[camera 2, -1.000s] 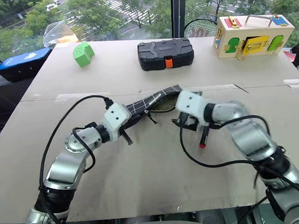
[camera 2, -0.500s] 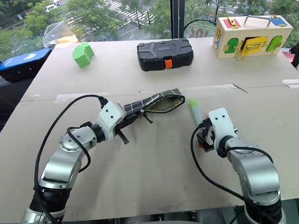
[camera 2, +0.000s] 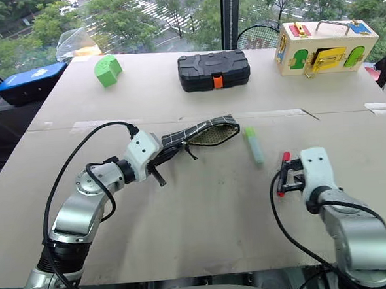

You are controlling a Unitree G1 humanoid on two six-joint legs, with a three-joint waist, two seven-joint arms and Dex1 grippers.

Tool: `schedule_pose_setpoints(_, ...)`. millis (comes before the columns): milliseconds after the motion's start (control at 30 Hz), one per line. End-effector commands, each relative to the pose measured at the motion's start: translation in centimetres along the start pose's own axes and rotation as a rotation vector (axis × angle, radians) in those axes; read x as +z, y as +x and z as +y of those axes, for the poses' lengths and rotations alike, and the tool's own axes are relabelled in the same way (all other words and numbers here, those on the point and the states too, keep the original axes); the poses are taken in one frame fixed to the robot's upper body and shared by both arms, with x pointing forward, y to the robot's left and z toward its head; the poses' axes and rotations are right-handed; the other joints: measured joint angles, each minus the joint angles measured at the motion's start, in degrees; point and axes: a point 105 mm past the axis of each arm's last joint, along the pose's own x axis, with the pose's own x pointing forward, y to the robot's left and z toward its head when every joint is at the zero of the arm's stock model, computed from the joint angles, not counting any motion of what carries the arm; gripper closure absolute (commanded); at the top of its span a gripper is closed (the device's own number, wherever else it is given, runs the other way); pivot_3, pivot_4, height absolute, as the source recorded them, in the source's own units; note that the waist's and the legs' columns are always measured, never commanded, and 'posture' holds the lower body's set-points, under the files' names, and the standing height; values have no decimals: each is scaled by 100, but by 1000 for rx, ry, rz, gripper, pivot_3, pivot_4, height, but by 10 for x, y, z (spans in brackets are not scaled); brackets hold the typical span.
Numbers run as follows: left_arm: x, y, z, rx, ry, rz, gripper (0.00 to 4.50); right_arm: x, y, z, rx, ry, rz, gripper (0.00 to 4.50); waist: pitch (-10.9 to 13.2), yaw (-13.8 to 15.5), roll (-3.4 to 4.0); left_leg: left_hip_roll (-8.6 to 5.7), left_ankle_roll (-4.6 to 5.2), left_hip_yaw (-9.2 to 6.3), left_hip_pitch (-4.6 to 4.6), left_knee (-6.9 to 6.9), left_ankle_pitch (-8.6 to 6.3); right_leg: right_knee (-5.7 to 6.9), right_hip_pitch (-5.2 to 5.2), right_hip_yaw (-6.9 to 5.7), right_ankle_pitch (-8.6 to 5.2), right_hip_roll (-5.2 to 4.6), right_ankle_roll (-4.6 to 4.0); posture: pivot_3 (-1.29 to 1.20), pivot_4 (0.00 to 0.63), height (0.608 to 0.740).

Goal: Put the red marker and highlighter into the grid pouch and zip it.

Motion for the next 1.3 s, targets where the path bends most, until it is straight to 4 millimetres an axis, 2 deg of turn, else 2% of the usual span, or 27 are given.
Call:
schedule_pose_setpoints(33,11,2,3,6,25,-49,4500,11,-6,2,26,39,-68,4491,-1,-10,-1,3,-4,-2,1,-1,2,0,0,0,0,4,0,0,150,740)
schedule_pose_setpoints(67,12,3,3,7,26,-51,4500,12,-5,3,24,89,-83,4106,-1,-10,-1,3,-6,-2,1,-3,4,0,0,0,0,5,0,0,150,740)
schedule_pose_setpoints(133,13,4,3,9,27,-54,4500,11,-2,3,-7,182,-95,3722,-1,-7,-1,5,-9,-5,3,-6,5,1,0,1,-1,7,0,0,150,740)
schedule_pose_setpoints(200,13,4,3,10,28,-56,4500,8,1,3,-56,274,-98,2679,0,0,1,5,-13,-10,2,-6,7,8,-2,4,-1,7,-1,0,150,740)
schedule_pose_setpoints(233,13,3,3,10,29,-56,4500,6,2,3,-78,301,-92,2289,0,2,0,5,-13,-11,1,-6,7,8,-2,4,-1,6,-1,0,150,740)
schedule_pose_setpoints(267,13,3,3,10,30,-56,4500,2,3,3,-103,316,-74,2079,0,10,0,4,-13,-10,0,-6,8,7,-2,3,-1,5,-1,0,150,740)
schedule_pose_setpoints(300,13,3,2,10,31,-55,4500,-5,5,2,-138,307,-41,1547,0,12,1,2,-13,-10,-2,-4,8,7,-3,1,-1,3,-1,0,150,740)
schedule_pose_setpoints(433,14,3,0,7,34,-56,4500,-29,15,4,-211,230,50,1547,-14,-3,-20,-5,-13,-8,-1,-4,8,5,-1,-1,-1,-3,-1,0,150,740)
schedule_pose_setpoints(467,14,3,-1,6,34,-57,4500,-32,18,5,-220,209,54,2080,-14,-5,-20,-3,-13,-8,2,-5,8,6,0,-1,-1,-2,-1,0,150,740)
schedule_pose_setpoints(500,14,3,-1,5,35,-58,4500,-33,19,7,-218,200,53,2080,-14,-4,-21,-3,-13,-8,3,-5,8,6,0,-1,-1,-2,-1,0,150,740)
schedule_pose_setpoints(533,14,3,-1,5,36,-58,4500,-33,21,9,-216,187,49,2261,-15,-1,-21,-3,-13,-8,4,-5,8,7,1,-1,-2,-2,-1,0,150,740)
schedule_pose_setpoints(700,15,3,0,6,38,-58,4500,-34,20,20,-172,172,40,4493,-27,11,-40,-2,-13,-8,4,0,8,6,1,1,-2,-5,0,0,150,740)
schedule_pose_setpoints(967,15,4,-2,5,38,-61,4500,-38,23,29,-136,330,75,4493,-31,3,-47,4,-15,-17,2,-2,8,9,1,8,-2,-2,-2,0,150,740)
schedule_pose_setpoints(1067,15,4,-2,6,38,-60,4500,-36,25,28,-128,331,73,3735,-31,4,-47,2,-15,-15,2,-2,8,9,1,8,-2,-3,-2,0,150,740)
schedule_pose_setpoints(1100,15,4,-2,6,39,-60,4500,-36,25,27,-129,325,74,3240,-31,3,-47,2,-15,-15,3,-2,8,9,1,8,-2,-4,-2,0,150,740)
schedule_pose_setpoints(1133,15,4,-2,6,39,-60,4500,-36,26,25,-135,318,79,2998,-30,0,-45,2,-15,-14,3,-2,8,9,1,8,-2,-4,-2,0,150,740)
schedule_pose_setpoints(1167,15,5,-1,7,38,-60,4500,-37,26,24,-142,314,84,2386,-30,2,-45,2,-15,-14,3,-2,8,9,1,9,-2,-4,-2,0,150,740)
schedule_pose_setpoints(1267,14,4,-1,9,37,-58,4500,-36,30,25,-132,313,86,1118,-28,14,-42,2,-15,-18,1,-3,8,9,1,8,-3,-4,-3,0,150,740)
schedule_pose_setpoints(1300,14,4,-1,9,37,-58,4500,-35,31,25,-129,312,86,1118,-25,14,-37,2,-15,-19,-1,-3,8,9,1,7,-2,-4,-3,0,150,740)
